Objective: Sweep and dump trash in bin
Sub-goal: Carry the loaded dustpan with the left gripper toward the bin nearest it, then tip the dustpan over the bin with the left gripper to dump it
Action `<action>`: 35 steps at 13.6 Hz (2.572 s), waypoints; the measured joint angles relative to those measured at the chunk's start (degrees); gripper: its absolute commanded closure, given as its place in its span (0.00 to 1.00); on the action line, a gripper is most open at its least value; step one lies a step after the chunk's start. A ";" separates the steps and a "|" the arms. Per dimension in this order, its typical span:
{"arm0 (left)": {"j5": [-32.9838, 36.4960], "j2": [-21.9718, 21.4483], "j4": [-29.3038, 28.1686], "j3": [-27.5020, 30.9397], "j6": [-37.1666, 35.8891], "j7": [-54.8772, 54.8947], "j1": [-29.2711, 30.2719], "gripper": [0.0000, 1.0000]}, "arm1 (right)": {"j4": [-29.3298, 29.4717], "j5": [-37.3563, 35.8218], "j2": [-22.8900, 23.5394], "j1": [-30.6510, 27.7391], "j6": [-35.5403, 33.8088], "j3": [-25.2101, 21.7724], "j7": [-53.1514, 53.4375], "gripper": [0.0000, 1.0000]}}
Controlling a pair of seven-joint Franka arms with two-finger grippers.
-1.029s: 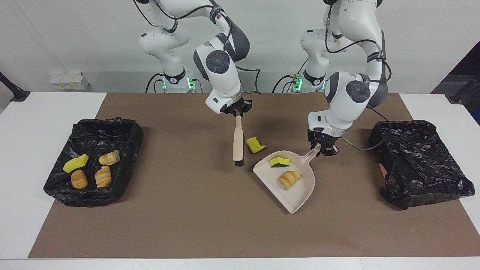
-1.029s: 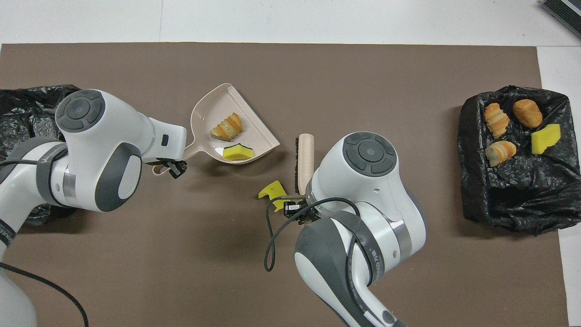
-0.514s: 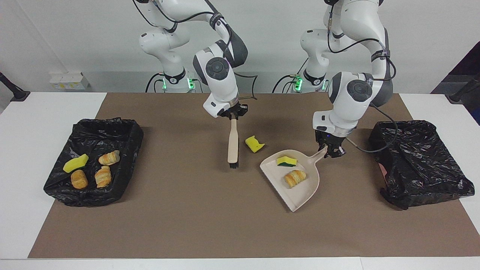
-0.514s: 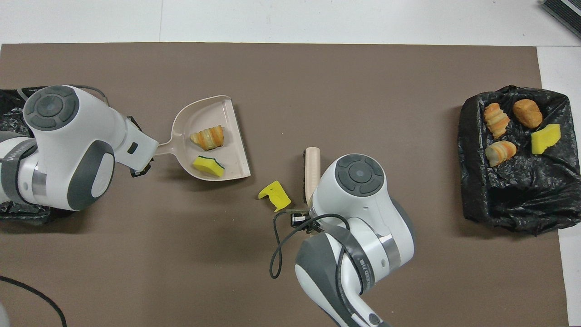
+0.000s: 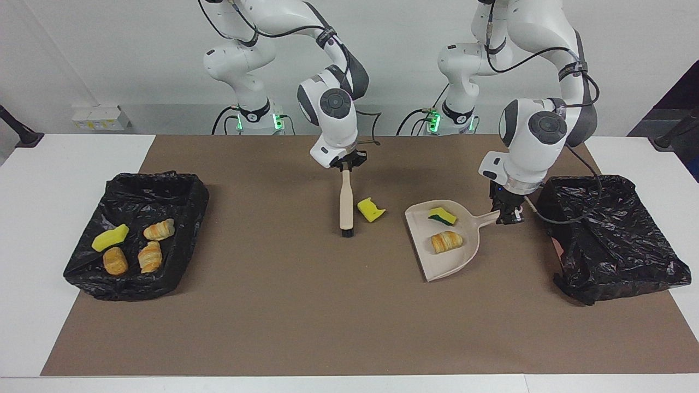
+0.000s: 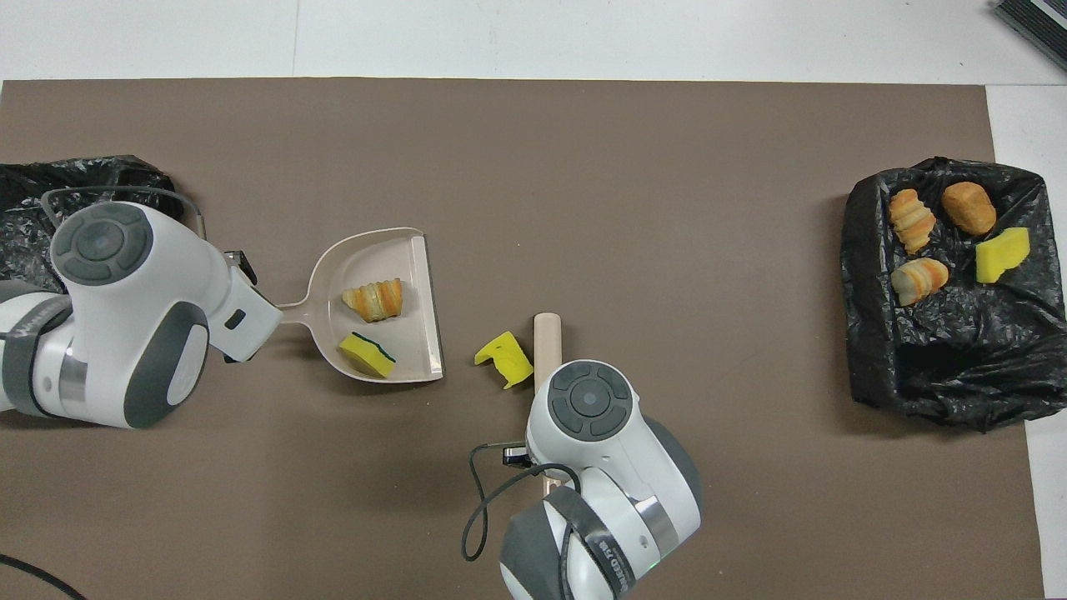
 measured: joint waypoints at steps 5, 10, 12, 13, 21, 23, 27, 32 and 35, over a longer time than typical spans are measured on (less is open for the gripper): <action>0.00 -2.30 -4.78 -0.28 2.45 -3.88 -5.05 1.00 | 4.96 1.50 3.70 1.76 3.77 0.50 1.61 1.00; -3.15 -2.44 -5.51 0.01 2.43 -10.12 -5.43 1.00 | 12.41 8.95 8.04 1.59 8.34 0.47 1.62 1.00; -8.68 -2.41 -5.51 0.29 2.44 -11.54 -3.67 1.00 | 12.71 8.38 7.88 1.36 2.68 -0.15 1.62 1.00; -11.06 -2.40 -5.58 0.39 2.36 -11.53 -2.22 1.00 | 12.79 7.08 7.62 1.11 -0.12 -0.42 1.62 1.00; -13.54 -4.24 -2.11 0.94 0.56 -22.35 4.63 1.00 | 10.81 0.29 -0.62 -2.63 -16.20 -0.15 3.23 1.00; -13.55 -4.99 1.88 1.05 -2.97 -25.55 8.69 1.00 | 7.79 0.27 -2.16 0.09 -14.37 0.33 6.25 1.00; -13.55 -5.09 7.73 1.35 -5.19 -27.94 17.41 1.00 | 1.07 0.17 -2.67 9.48 -5.55 0.80 11.18 1.00; -12.08 -4.27 11.20 1.90 -5.22 -17.28 33.50 1.00 | -2.30 -1.09 -1.33 11.79 -0.06 0.51 11.82 0.00; -0.36 -1.42 16.88 2.04 -5.19 -8.11 37.32 1.00 | -0.63 -5.32 -0.66 11.58 -2.10 0.32 11.82 0.00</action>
